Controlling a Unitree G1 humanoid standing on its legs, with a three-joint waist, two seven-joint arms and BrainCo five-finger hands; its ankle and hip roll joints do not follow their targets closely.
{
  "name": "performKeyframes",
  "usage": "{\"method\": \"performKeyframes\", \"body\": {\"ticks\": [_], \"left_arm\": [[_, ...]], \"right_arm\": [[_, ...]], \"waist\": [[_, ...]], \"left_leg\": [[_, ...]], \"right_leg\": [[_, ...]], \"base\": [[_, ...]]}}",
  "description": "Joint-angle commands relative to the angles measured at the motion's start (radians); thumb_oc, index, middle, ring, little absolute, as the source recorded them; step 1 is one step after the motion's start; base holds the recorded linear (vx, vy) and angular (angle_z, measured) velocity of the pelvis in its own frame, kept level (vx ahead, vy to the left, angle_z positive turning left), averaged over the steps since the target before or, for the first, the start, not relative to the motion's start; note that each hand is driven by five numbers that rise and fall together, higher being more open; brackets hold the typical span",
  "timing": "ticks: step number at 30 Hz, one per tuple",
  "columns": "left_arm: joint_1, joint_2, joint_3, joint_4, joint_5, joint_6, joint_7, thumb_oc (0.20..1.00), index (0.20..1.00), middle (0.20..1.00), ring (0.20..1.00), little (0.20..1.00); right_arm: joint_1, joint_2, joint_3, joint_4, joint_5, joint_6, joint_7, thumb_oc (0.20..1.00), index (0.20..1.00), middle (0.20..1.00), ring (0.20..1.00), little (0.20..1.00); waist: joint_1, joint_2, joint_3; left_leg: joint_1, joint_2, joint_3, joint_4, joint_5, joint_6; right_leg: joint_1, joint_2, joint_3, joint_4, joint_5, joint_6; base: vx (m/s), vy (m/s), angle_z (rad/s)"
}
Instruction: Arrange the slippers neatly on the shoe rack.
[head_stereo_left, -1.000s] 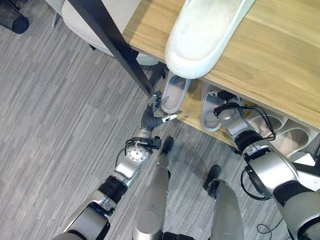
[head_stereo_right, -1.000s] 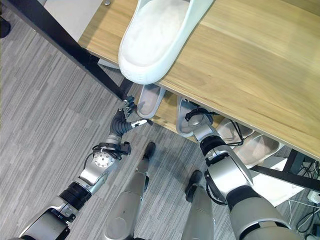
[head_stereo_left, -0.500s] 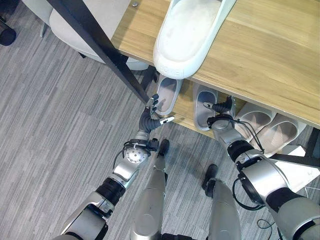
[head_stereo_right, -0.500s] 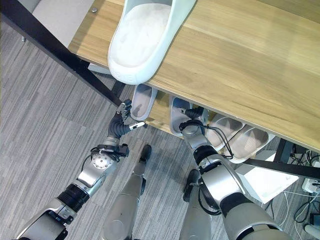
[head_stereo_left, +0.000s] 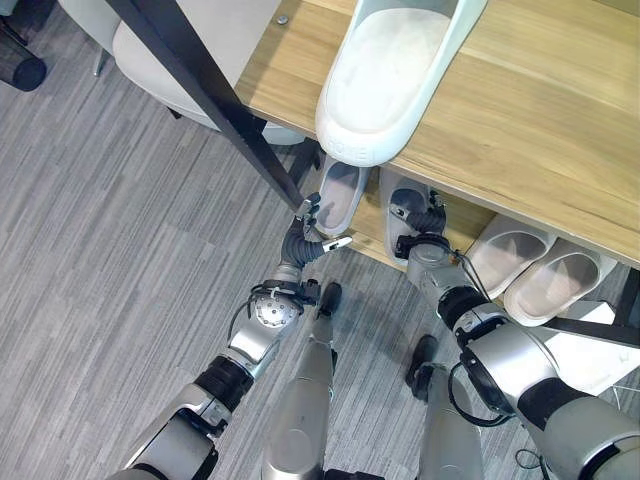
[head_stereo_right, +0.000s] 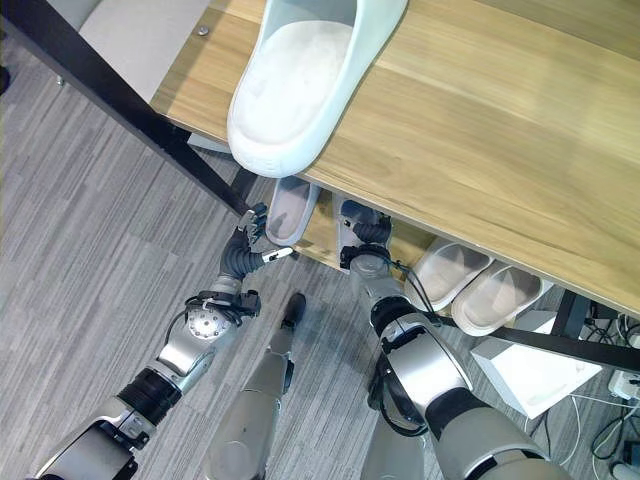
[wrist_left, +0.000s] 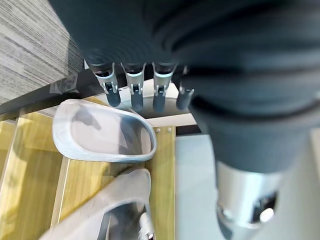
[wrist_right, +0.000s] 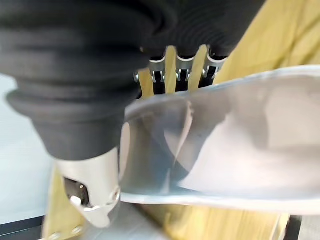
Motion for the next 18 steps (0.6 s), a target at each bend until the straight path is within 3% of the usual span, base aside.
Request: {"method": "performKeyframes", "body": {"ticks": [1,11,18], "left_arm": [[-0.078,0.005,-0.017,-0.021,-0.008,-0.026,-0.004,1.000,1.000,1.000,1.000,1.000],[-0.085,0.006,0.001,-0.005,-0.026,-0.002,0.012,1.000,1.000,1.000,1.000,1.000],[-0.056,0.022,0.040,-0.012,-0.009,0.002,0.012,1.000,1.000,1.000,1.000,1.000]], "right_arm": [[-0.073,0.069,-0.030,-0.078,0.112,-0.063,0.055,1.000,1.000,1.000,1.000,1.000],[-0.128,0.134,-0.014,-0.194,0.258,-0.112,0.066,1.000,1.000,1.000,1.000,1.000],[-0.055,0.052,0.016,-0.290,0.123,-0.082,0.036,1.000,1.000,1.000,1.000,1.000]], "waist": [[0.045,-0.012,0.060],[0.043,-0.033,0.055],[0.021,-0.052,0.043]], "left_leg": [[0.002,-0.009,0.024,0.093,-0.143,0.013],[0.030,-0.004,0.034,0.075,-0.144,0.014],[0.072,0.008,0.050,0.043,-0.137,0.013]], "right_leg": [[0.139,-0.026,-0.045,-0.242,0.098,0.050],[0.156,-0.025,-0.039,-0.261,0.108,0.045],[0.190,-0.020,-0.030,-0.300,0.128,0.048]], "base": [[0.02,-0.012,0.08],[0.01,-0.001,0.02],[0.00,-0.002,-0.01]]}}
